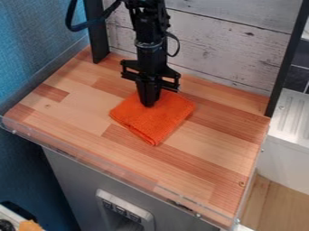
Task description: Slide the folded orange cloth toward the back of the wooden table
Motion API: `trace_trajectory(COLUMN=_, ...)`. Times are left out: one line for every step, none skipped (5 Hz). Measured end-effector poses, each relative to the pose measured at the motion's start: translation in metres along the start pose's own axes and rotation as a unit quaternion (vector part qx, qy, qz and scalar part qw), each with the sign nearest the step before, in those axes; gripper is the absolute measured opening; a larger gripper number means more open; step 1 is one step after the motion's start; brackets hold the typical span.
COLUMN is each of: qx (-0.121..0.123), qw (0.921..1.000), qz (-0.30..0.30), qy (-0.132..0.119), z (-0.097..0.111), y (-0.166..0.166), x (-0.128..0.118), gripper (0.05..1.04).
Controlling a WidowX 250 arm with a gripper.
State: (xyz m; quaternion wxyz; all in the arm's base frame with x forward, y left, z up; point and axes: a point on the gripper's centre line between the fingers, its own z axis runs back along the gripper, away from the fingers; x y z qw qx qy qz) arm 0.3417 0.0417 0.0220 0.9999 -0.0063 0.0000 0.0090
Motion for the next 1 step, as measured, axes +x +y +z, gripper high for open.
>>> trace_trajectory(qx=0.004, qw=0.9998, qz=-0.019, qy=0.004, z=-0.0020, y=-0.0114, x=-0.0016, gripper=0.059)
